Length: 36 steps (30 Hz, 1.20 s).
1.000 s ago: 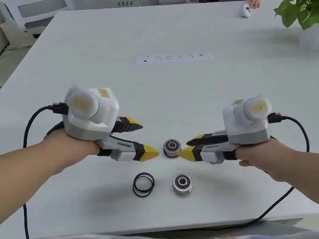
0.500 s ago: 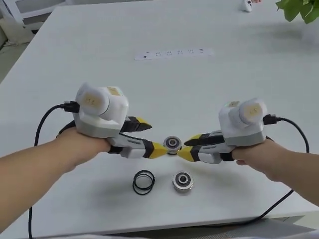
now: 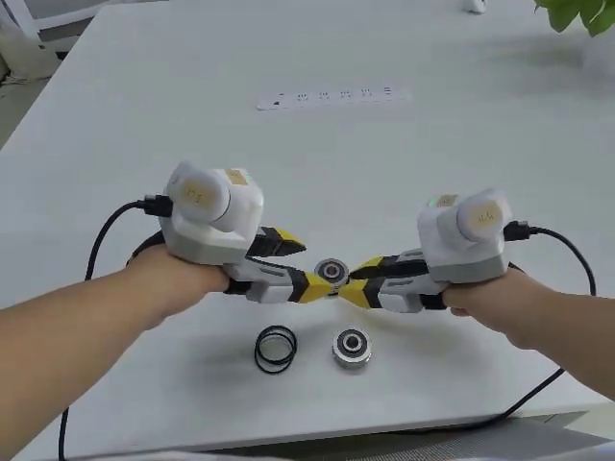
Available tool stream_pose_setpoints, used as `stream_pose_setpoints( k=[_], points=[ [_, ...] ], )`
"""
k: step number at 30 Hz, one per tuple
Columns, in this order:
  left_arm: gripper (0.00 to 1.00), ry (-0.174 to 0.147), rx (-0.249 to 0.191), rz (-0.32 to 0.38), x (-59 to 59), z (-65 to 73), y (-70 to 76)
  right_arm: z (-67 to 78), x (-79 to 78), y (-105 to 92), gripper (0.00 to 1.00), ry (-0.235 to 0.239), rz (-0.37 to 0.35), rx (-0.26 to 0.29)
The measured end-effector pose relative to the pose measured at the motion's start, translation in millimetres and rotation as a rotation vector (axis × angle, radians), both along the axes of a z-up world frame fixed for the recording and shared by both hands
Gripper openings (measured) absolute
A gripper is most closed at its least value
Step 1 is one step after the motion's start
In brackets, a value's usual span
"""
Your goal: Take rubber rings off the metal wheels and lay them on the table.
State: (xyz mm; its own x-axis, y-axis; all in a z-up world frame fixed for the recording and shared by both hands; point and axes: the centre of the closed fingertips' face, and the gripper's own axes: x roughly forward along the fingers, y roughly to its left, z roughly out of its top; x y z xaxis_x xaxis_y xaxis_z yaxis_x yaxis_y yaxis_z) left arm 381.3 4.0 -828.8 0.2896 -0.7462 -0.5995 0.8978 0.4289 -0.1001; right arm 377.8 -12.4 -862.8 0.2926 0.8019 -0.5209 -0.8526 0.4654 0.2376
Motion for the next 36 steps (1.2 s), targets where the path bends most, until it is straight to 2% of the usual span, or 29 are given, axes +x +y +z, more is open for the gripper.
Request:
stream_pose_setpoints(
  k=[12,28,36],
  points=[
    [0.34,0.008,0.014,-0.018,0.6,-11.0,-5.3,-1.1,0.9,-1.4,0.13,-0.006,-0.006,0.006],
    [0.26,0.01,0.028,-0.03,4.1,-18.2,-12.4,-0.6,-1.3,-0.3,0.13,-0.009,-0.004,0.006],
    [0.2,-0.003,0.034,-0.033,7.4,-18.6,-14.4,-0.7,-1.0,-0.2,0.12,-0.01,-0.005,0.007]
  ],
)
